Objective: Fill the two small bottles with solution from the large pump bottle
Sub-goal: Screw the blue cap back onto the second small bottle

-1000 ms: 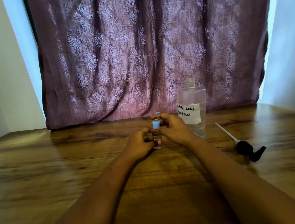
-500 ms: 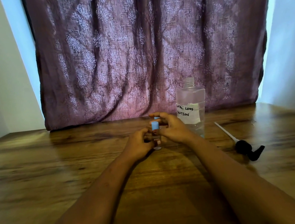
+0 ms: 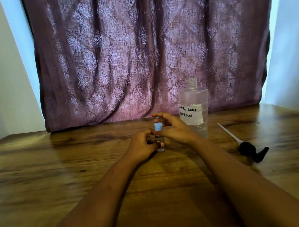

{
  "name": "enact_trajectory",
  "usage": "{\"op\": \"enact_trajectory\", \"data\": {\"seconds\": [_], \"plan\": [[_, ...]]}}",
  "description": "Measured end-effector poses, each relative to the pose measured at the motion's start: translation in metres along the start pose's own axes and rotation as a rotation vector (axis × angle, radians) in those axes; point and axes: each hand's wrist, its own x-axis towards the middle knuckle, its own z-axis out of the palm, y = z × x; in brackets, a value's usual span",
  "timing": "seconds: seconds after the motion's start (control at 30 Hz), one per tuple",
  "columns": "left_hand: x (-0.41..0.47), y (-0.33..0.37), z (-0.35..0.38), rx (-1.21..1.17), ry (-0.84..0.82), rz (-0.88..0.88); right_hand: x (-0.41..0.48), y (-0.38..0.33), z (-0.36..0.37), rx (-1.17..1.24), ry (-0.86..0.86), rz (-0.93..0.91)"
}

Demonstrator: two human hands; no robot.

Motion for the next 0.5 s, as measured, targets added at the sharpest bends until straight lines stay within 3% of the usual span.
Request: {"op": "enact_trajectory", "data": {"seconds": [0.4,0.5], "plan": [[-0.0036,0.0086,-0.0001,-0.040,-0.007,-0.023,0.0018,0.0038,-0.0002,-0.121,0.230,-0.065],[-0.0028,0.0062,-0.0011,-0.037,0.003,-0.031,0.0006,-0.0004,-0.0024,-0.078,0.164,-0.032]]}}
